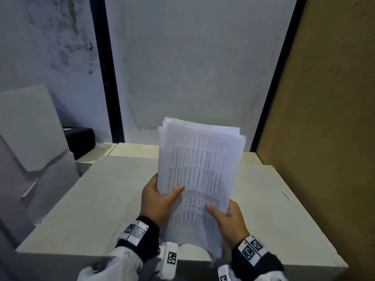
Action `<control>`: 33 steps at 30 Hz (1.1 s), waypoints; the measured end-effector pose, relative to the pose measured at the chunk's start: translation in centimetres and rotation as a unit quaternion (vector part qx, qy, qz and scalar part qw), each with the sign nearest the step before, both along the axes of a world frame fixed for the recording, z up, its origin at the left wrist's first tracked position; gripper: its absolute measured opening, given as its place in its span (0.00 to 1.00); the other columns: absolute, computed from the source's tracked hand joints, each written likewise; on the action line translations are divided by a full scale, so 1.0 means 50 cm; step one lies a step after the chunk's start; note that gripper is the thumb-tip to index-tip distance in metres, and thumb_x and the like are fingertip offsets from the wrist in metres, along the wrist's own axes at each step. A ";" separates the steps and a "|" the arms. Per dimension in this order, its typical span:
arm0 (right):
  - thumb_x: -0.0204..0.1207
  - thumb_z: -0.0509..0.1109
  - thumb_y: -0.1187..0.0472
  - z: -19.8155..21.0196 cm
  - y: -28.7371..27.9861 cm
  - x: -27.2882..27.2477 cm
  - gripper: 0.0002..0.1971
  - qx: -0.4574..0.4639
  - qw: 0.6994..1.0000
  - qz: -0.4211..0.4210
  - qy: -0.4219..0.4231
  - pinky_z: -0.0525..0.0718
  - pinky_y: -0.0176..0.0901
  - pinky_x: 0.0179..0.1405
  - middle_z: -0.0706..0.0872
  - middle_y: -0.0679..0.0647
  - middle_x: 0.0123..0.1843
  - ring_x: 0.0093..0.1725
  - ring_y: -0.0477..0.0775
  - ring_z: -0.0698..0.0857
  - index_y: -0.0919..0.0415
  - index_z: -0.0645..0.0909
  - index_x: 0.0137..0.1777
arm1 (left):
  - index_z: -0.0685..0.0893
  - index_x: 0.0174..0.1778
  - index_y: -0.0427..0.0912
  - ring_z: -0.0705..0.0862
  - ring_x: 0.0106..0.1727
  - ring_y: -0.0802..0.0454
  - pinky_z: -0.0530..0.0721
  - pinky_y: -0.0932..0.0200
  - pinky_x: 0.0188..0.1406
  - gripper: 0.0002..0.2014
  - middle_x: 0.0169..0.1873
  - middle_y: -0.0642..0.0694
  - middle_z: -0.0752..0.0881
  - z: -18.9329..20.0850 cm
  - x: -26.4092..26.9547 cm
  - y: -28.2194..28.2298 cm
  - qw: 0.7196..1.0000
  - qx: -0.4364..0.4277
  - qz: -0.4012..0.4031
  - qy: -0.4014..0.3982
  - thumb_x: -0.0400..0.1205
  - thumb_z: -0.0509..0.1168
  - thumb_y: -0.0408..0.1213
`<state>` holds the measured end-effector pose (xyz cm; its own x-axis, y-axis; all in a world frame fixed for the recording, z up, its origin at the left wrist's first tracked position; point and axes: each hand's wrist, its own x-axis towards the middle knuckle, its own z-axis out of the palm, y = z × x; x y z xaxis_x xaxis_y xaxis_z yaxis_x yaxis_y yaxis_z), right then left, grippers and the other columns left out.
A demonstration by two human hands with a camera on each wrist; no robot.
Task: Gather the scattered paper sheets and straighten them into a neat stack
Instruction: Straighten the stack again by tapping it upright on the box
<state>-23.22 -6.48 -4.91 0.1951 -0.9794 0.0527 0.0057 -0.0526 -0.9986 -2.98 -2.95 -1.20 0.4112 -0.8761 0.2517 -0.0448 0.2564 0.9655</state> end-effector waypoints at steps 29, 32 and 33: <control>0.71 0.76 0.60 0.067 -0.011 -0.019 0.14 -0.124 0.991 -0.015 -0.047 0.92 0.45 0.44 0.92 0.52 0.50 0.50 0.53 0.92 0.58 0.85 0.57 | 0.80 0.54 0.61 0.86 0.48 0.72 0.86 0.70 0.43 0.25 0.52 0.61 0.87 0.044 0.015 0.010 0.998 -0.049 0.043 -0.015 0.68 0.82 0.37; 0.73 0.78 0.61 0.076 -0.014 -0.024 0.12 -0.153 0.988 -0.010 -0.027 0.91 0.42 0.41 0.91 0.48 0.47 0.49 0.49 0.91 0.57 0.84 0.55 | 0.76 0.61 0.60 0.83 0.52 0.74 0.85 0.72 0.44 0.32 0.55 0.62 0.84 0.059 0.024 0.000 0.997 -0.062 0.041 -0.017 0.64 0.83 0.44; 0.73 0.79 0.63 0.071 -0.014 -0.027 0.12 -0.155 0.988 -0.015 -0.023 0.91 0.41 0.41 0.90 0.46 0.47 0.50 0.48 0.90 0.56 0.84 0.54 | 0.74 0.62 0.61 0.83 0.54 0.73 0.86 0.72 0.45 0.35 0.56 0.62 0.83 0.057 0.027 0.001 0.997 -0.063 0.034 -0.016 0.63 0.84 0.45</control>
<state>-24.54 -7.19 -1.34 0.1564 -0.9204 0.3585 0.0440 -0.3561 -0.9334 -1.65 -2.92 1.63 0.4578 -0.8073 0.3723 -0.0967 0.3711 0.9236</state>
